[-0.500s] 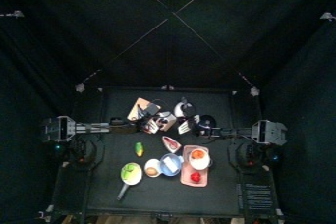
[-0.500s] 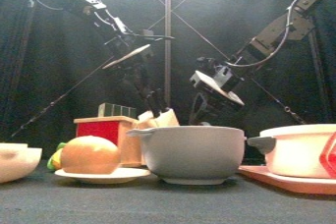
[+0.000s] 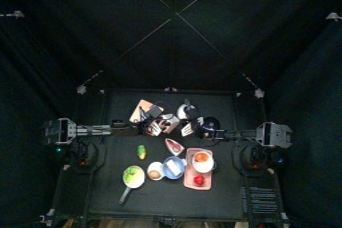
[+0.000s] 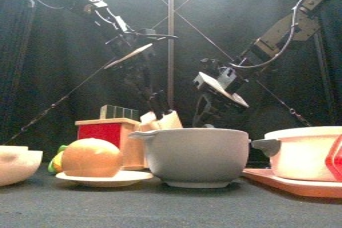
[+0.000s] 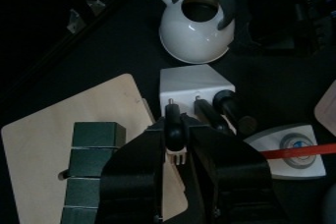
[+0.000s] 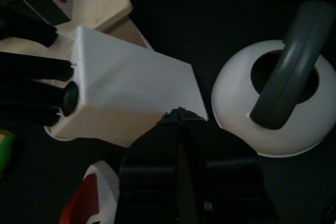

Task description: Pull out cleaver

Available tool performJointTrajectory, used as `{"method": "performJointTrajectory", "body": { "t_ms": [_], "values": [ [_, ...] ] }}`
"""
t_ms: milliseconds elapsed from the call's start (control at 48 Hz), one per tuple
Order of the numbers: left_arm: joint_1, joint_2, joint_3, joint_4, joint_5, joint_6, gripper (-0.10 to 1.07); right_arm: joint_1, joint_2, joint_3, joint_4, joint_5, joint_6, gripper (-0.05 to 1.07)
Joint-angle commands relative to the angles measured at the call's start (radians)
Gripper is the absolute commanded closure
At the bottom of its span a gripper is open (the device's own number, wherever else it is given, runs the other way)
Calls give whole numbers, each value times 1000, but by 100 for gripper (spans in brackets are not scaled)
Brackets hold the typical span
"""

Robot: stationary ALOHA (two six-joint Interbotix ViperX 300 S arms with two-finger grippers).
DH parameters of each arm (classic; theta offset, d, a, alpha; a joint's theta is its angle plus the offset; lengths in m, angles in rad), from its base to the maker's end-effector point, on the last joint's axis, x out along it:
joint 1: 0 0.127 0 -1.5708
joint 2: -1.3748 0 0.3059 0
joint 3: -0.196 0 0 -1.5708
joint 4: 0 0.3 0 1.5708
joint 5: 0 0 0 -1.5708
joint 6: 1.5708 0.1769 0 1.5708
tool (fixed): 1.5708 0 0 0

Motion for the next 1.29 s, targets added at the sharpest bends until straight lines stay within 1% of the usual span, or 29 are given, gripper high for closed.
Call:
{"method": "performJointTrajectory", "body": {
  "t_ms": [0, 333, 542, 729, 917, 1042, 1146, 1271],
  "values": [
    [-11, -35, -14, 5, 12, 2, 43, 0, -17, -9, -2, 2, -2, 66],
    [-58, -117, -8, 15, 91, 2, 43, 0, -23, -8, -2, 0, -5, 66],
    [-97, -186, 8, 31, 124, 2, 43, 0, -25, -6, -5, 2, -5, 66],
    [-129, -268, 28, 38, 149, 6, 43, 0, -28, -3, -6, 2, -6, 66],
    [-193, -368, 84, 63, 146, 17, 43, 3, -43, 3, -6, 0, -6, 66],
    [-222, -426, 126, 60, 149, 17, 43, 9, -58, 9, -6, 2, -8, 66],
    [-253, -463, 163, 63, 137, 17, 43, 11, -69, 12, -6, 0, -8, 66],
    [-276, -482, 192, 64, 112, 18, 43, 15, -71, 14, -9, 0, -9, 66]
  ]
}}
